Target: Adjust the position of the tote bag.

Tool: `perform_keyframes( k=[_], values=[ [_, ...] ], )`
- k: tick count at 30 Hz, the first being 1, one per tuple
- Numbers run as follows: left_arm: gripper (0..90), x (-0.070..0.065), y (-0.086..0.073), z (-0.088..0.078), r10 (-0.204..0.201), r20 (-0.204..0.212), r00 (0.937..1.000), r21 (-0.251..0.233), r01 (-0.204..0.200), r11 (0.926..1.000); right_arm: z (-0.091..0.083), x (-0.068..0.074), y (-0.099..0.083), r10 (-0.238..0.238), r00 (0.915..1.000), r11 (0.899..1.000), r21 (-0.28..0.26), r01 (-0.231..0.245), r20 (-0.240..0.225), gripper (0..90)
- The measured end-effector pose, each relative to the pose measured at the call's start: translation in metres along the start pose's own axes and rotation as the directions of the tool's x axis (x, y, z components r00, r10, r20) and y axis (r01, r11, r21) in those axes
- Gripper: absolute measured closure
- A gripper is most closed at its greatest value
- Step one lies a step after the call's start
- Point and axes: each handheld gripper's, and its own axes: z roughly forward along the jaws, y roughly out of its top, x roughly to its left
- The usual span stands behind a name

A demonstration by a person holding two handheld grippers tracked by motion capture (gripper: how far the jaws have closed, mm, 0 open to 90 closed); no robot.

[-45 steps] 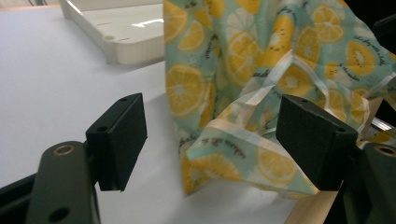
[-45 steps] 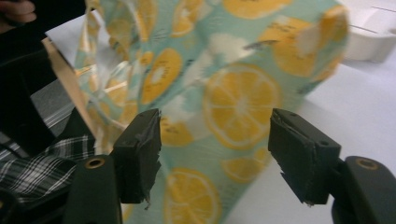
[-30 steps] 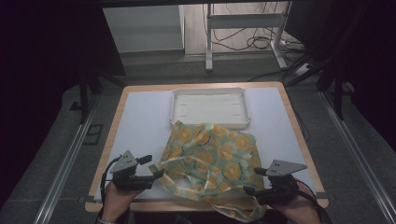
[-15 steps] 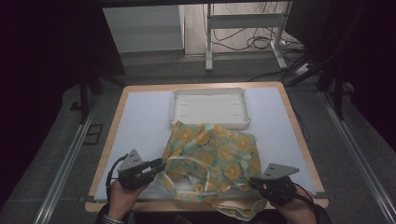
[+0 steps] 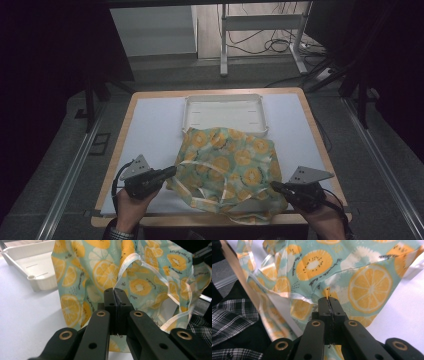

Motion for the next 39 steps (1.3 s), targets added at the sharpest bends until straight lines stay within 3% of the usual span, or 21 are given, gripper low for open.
perform_keyframes(
  k=[15,27,39],
  values=[
    [89.4,0.003,0.038,0.0,0.018,-0.01,0.9998,-0.058,-0.018,0.9982,-0.013,-0.021,0.019,0.012,0.9991,0.998,-0.061,-0.009,0.042,89.4],
    [89.5,0.006,0.053,0.01,0.022,-0.007,0.9997,-0.072,-0.023,0.9972,-0.01,-0.031,0.024,0.019,0.9982,0.997,-0.074,-0.015,0.057,89.5],
    [89.4,0.013,0.072,0.023,0.02,-0.016,0.9997,-0.086,-0.021,0.9961,-0.006,-0.049,0.034,0.038,0.9966,0.995,-0.09,-0.032,0.073,89.4]
  ],
)
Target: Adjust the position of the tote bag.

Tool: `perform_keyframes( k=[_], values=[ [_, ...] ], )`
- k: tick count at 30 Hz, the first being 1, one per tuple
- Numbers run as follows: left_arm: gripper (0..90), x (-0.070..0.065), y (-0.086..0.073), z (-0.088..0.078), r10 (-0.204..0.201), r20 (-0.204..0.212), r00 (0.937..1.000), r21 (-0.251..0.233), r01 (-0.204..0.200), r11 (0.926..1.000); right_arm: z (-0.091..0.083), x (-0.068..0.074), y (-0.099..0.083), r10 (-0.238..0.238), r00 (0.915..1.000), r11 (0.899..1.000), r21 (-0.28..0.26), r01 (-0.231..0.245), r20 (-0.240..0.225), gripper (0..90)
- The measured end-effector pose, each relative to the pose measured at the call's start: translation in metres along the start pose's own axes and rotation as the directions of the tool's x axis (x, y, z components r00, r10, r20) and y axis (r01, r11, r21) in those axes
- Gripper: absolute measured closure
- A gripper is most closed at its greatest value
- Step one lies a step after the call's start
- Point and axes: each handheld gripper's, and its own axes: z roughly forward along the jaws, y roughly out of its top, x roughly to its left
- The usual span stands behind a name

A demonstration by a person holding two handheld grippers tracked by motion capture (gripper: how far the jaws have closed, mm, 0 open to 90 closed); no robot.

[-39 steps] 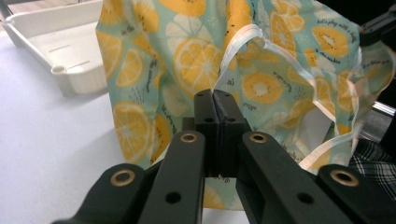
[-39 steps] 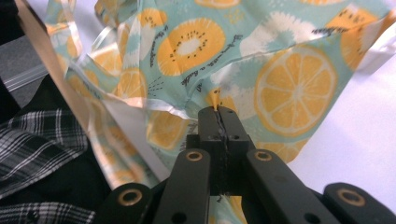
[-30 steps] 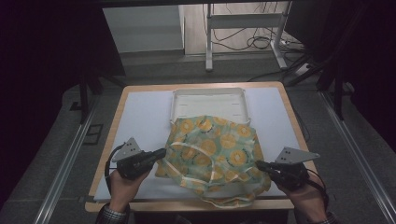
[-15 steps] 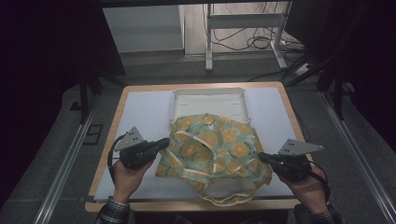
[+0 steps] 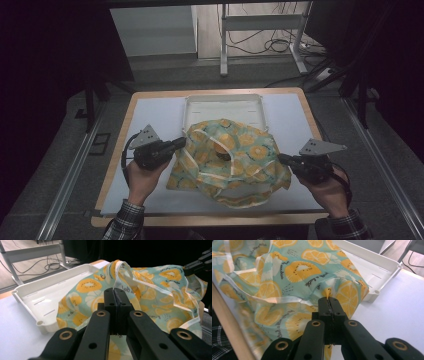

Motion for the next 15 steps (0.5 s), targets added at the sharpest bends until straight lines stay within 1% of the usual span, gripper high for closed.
perform_keyframes(
  k=[6,7,9,15],
  values=[
    [89.5,0.009,0.007,0.009,-0.005,-0.014,0.9999,0.001,0.005,1.0,0.007,-0.01,0.002,0.015,0.9999,1.0,0.011,-0.015,0.005,89.4],
    [89.5,0.009,0.007,0.009,-0.005,-0.014,0.9999,0.001,0.005,1.0,0.007,-0.01,0.002,0.015,0.9999,1.0,0.011,-0.015,0.005,89.4],
    [89.5,0.013,0.01,0.013,-0.01,-0.019,0.9998,-0.002,0.009,1.0,0.01,-0.015,0.002,0.027,0.9996,1.0,0.009,-0.027,0.007,89.4],
    [89.5,0.017,0.015,0.019,-0.015,-0.024,0.9996,-0.002,0.015,0.9999,0.012,-0.02,0.003,0.033,0.9994,0.999,0.013,-0.033,0.011,89.3]
  ],
)
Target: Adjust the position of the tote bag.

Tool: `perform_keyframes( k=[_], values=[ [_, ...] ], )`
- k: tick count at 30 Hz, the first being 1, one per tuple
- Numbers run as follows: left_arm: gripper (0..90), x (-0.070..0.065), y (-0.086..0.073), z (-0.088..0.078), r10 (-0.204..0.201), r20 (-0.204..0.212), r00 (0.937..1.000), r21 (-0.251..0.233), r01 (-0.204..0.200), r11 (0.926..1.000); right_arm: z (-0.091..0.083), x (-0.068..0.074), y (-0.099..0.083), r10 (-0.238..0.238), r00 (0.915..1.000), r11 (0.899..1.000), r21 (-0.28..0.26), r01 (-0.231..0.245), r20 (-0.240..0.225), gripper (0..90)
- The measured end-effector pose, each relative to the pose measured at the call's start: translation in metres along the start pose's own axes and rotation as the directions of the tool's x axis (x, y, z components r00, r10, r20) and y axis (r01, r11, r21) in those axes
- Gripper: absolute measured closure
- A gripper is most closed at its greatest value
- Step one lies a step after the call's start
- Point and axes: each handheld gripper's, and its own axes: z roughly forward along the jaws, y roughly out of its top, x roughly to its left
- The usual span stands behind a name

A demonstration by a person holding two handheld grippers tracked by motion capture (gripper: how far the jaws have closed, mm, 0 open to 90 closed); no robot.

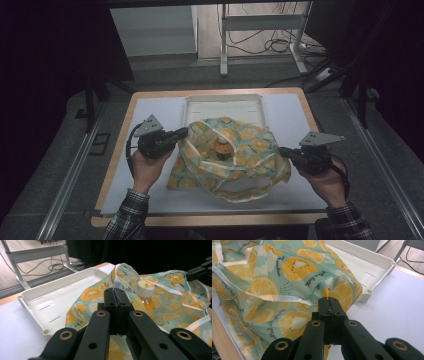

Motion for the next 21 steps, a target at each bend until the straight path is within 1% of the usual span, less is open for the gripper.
perform_keyframes(
  k=[3,5,11,14,17,19,21],
  values=[
    [89.5,0.002,0.003,0.005,0.001,-0.006,1.0,0.007,-0.001,1.0,0.004,-0.003,0.0,0.004,1.0,1.0,0.014,-0.004,-0.005,89.2],
    [89.5,0.006,0.005,0.011,-0.001,-0.013,0.9999,0.014,0.001,0.9999,0.007,-0.005,0.0,0.011,0.9999,1.0,0.017,-0.011,-0.004,89.2],
    [89.5,0.01,0.007,0.018,-0.008,-0.022,0.9997,0.018,0.009,0.9998,0.012,-0.01,-0.001,0.02,0.9998,0.999,0.025,-0.02,-0.004,88.9],
    [89.6,0.011,0.009,0.022,-0.011,-0.029,0.9995,0.023,0.012,0.9997,0.013,-0.01,0.0,0.028,0.9993,0.999,0.029,-0.028,-0.025,83.8],
    [89.6,0.011,0.011,0.024,-0.018,-0.032,0.9993,0.024,0.019,0.9995,0.011,-0.009,0.002,0.021,0.9993,0.999,0.028,-0.021,-0.032,81.0],
    [89.6,0.01,0.013,0.025,-0.013,-0.032,0.9994,0.026,0.014,0.9996,0.008,-0.006,0.004,0.015,0.9991,1.0,0.024,-0.014,-0.04,78.8],
    [89.6,0.009,0.014,0.026,-0.012,-0.031,0.9994,0.026,0.013,0.9996,0.006,-0.005,0.005,0.009,0.9992,1.0,0.021,-0.009,-0.038,78.0]
  ],
)
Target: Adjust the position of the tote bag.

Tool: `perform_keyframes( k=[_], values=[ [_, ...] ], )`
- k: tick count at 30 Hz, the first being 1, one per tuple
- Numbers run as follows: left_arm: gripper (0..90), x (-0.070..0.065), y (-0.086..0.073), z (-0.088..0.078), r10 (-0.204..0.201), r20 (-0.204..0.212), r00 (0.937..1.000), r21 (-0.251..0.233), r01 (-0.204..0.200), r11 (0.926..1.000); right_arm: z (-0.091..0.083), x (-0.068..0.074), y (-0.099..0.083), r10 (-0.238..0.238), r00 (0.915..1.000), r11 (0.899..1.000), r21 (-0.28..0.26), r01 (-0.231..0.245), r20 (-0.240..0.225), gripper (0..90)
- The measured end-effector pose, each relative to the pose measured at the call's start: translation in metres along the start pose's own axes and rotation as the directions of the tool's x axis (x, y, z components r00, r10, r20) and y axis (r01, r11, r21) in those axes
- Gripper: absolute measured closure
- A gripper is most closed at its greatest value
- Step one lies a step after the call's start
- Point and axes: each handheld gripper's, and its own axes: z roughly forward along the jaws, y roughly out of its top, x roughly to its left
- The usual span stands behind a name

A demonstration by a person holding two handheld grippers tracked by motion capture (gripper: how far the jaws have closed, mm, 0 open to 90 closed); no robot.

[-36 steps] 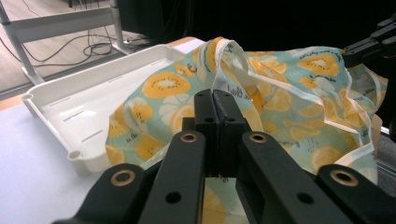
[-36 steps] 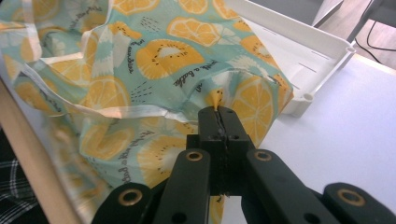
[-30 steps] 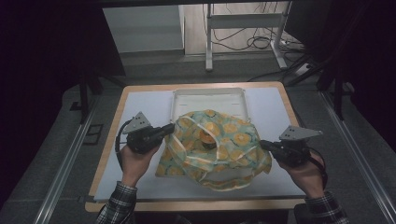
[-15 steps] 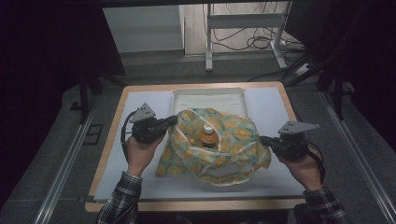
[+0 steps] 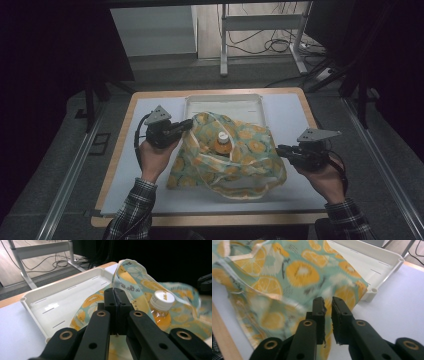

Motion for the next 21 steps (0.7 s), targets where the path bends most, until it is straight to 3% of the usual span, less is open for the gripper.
perform_keyframes(
  k=[4,8,15,21],
  values=[
    [89.6,-0.003,0.004,0.002,0.015,0.001,0.9999,0.006,-0.015,0.9999,-0.006,0.01,0.006,-0.023,0.9992,1.0,-0.015,0.023,-0.033,75.7],
    [89.6,-0.005,0.007,0.003,0.023,0.006,0.9997,0.008,-0.023,0.9997,-0.003,0.026,0.011,-0.054,0.9937,0.998,-0.03,0.051,-0.098,72.8],
    [89.6,-0.005,0.009,0.004,0.022,0.008,0.9997,0.007,-0.022,0.9997,0.019,0.052,0.013,-0.099,0.9748,0.995,-0.021,0.097,-0.2,66.9],
    [89.6,-0.005,0.01,0.004,0.026,0.01,0.9996,0.006,-0.026,0.9997,0.033,0.064,0.015,-0.118,0.9617,0.993,-0.026,0.115,-0.247,62.8]
  ],
)
